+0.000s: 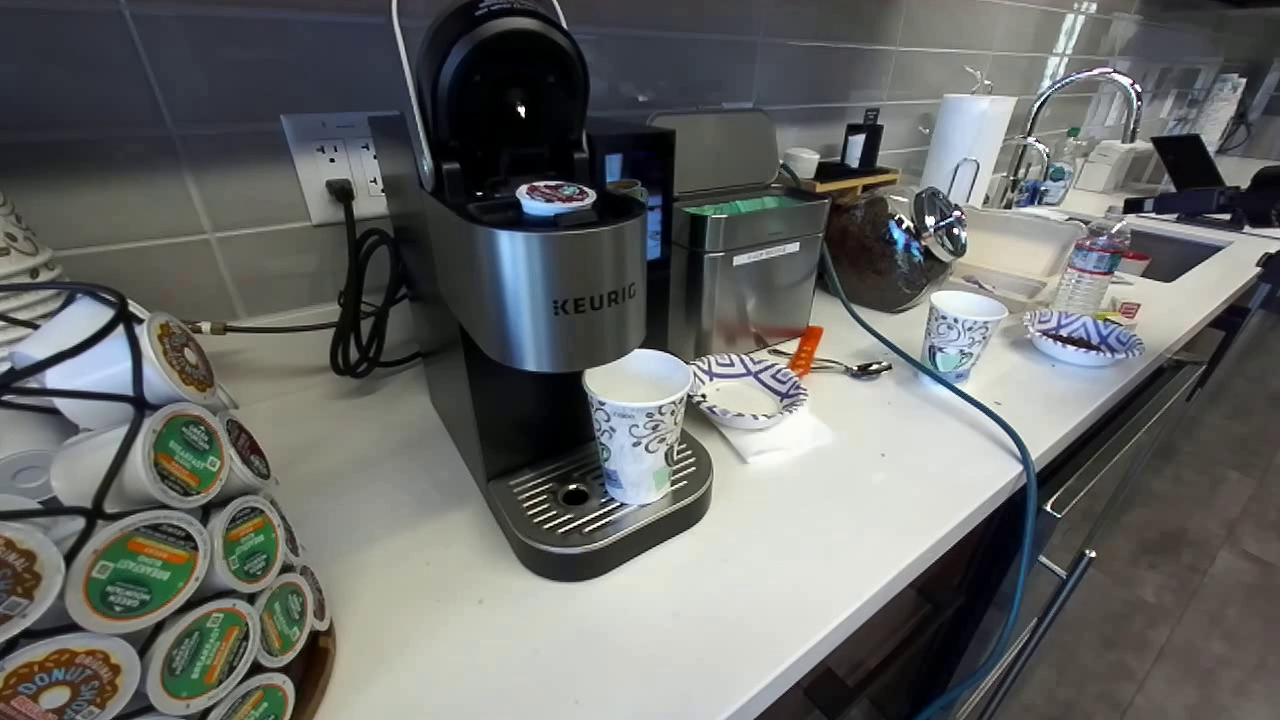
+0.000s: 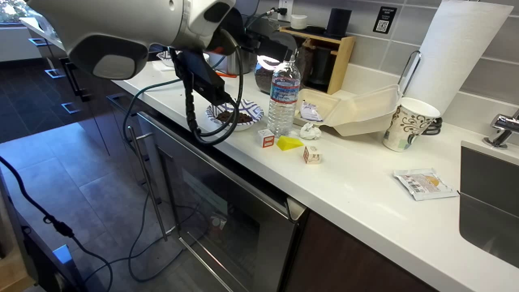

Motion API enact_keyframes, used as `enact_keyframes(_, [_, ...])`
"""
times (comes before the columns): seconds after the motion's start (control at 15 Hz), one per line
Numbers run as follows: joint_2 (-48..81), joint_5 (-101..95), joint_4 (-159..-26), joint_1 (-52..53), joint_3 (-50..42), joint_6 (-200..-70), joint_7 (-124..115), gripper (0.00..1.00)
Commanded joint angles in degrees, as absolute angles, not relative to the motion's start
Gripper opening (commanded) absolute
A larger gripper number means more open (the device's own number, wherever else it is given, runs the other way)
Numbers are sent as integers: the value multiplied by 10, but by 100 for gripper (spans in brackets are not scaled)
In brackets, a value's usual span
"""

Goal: Move the water bottle to the left.

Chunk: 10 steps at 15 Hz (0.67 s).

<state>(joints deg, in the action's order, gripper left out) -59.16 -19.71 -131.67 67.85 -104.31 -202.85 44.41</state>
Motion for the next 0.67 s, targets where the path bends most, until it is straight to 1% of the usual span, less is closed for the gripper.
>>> enact_keyframes(0.0, [-605, -213, -1300, 717, -1077, -2085, 439, 100])
enact_keyframes(0.53, [-577, -194, -1289, 770, -1127, -2159, 436, 100])
enact_keyframes(0.6, [-583, -210, -1298, 751, -1112, -2142, 426, 100])
